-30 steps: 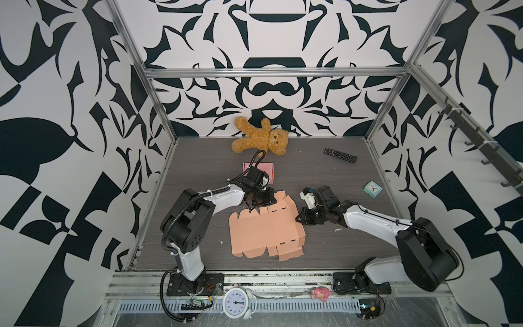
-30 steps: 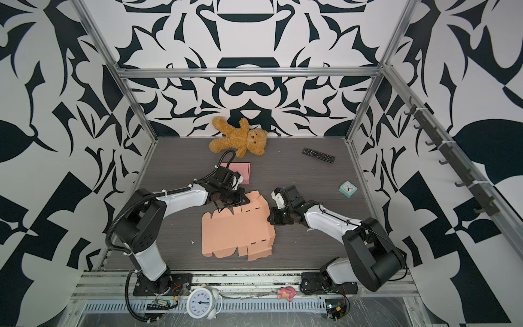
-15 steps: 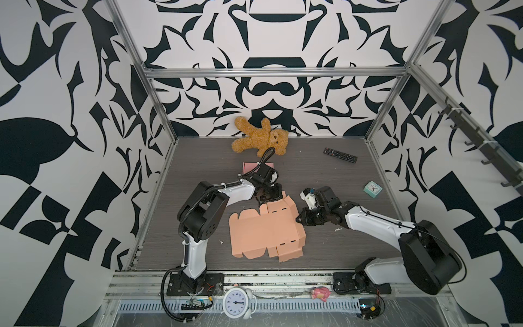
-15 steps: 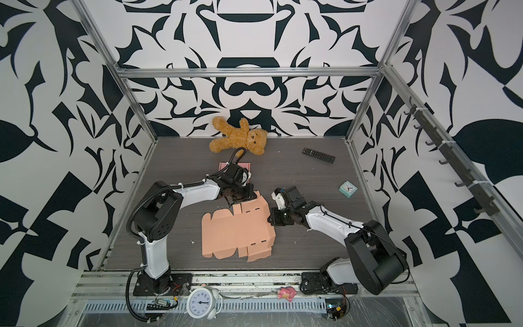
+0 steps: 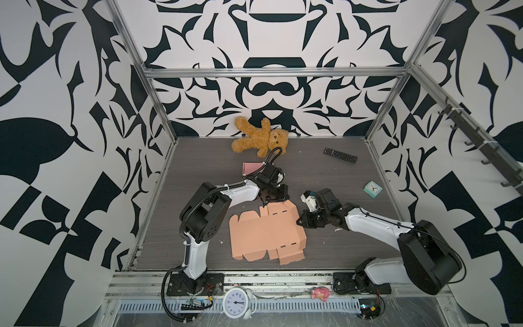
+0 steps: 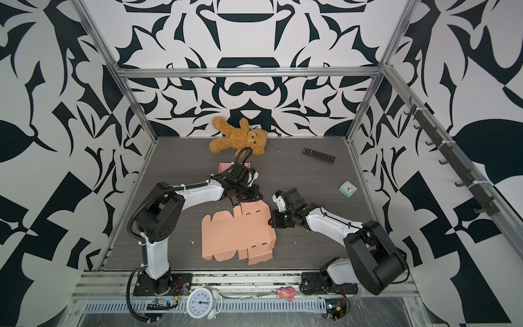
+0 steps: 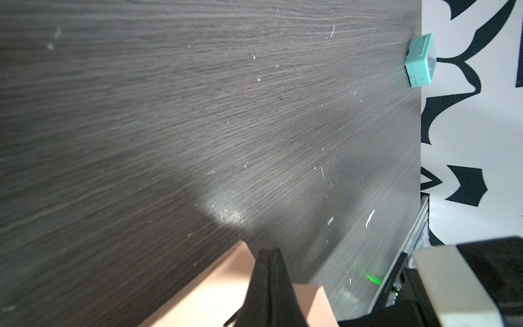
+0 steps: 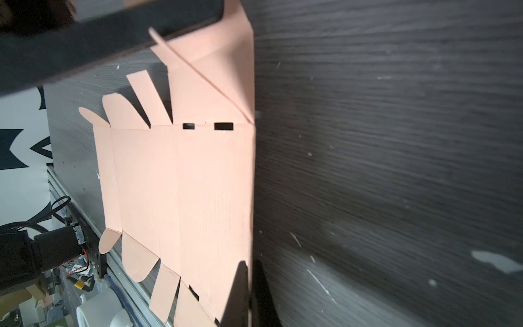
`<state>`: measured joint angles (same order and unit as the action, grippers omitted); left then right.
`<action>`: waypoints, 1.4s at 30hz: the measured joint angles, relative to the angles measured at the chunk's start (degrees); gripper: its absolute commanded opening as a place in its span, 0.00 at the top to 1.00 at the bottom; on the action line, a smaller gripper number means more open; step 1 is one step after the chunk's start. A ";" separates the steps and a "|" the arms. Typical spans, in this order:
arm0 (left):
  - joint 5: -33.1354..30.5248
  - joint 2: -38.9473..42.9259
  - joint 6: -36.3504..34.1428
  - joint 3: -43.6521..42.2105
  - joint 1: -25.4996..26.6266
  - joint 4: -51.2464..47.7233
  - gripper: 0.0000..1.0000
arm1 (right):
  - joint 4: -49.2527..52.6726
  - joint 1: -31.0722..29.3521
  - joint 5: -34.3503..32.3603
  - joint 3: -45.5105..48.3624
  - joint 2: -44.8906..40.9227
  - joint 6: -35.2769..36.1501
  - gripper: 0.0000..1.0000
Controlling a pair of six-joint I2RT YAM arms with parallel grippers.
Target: Fold the paper box
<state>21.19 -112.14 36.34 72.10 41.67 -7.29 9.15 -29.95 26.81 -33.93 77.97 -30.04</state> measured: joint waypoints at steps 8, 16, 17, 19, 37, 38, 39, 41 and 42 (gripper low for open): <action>0.98 1.68 -1.11 -2.01 1.16 -1.16 1.00 | 0.07 -0.02 -0.09 0.04 -1.44 0.00 1.00; 0.92 5.90 -1.66 -5.42 3.32 -1.84 1.00 | 0.57 -0.02 -0.50 0.04 -1.46 0.02 1.00; 0.90 6.12 -1.64 -5.73 3.58 -1.81 1.00 | 0.63 -0.02 -0.59 0.04 -1.46 0.02 1.00; 0.92 6.23 -1.64 -6.01 3.89 -1.88 1.00 | 0.72 -0.02 -0.74 0.04 -1.46 0.02 1.00; 3.41 15.98 -4.04 -17.11 -8.48 -2.40 0.75 | 1.44 -0.02 -1.01 0.04 -1.46 2.08 1.00; 3.32 15.96 -4.44 -17.38 -9.22 -2.78 0.68 | 1.44 0.00 -1.01 0.04 -1.46 2.08 1.00; 3.15 15.91 -4.59 -17.51 -9.73 -3.28 0.61 | 1.46 0.00 -1.01 0.04 -1.46 2.10 1.00; 2.84 15.87 -5.18 -17.75 -10.62 -4.00 0.48 | 1.60 -0.02 -1.05 0.04 -1.46 2.19 1.00; 2.60 15.78 -5.51 -17.75 -10.80 -4.28 0.45 | 1.73 -0.02 -1.07 0.04 -1.46 2.21 1.00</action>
<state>23.79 -96.36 30.83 54.35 30.87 -11.57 10.87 -29.98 25.74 -33.89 76.51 -27.83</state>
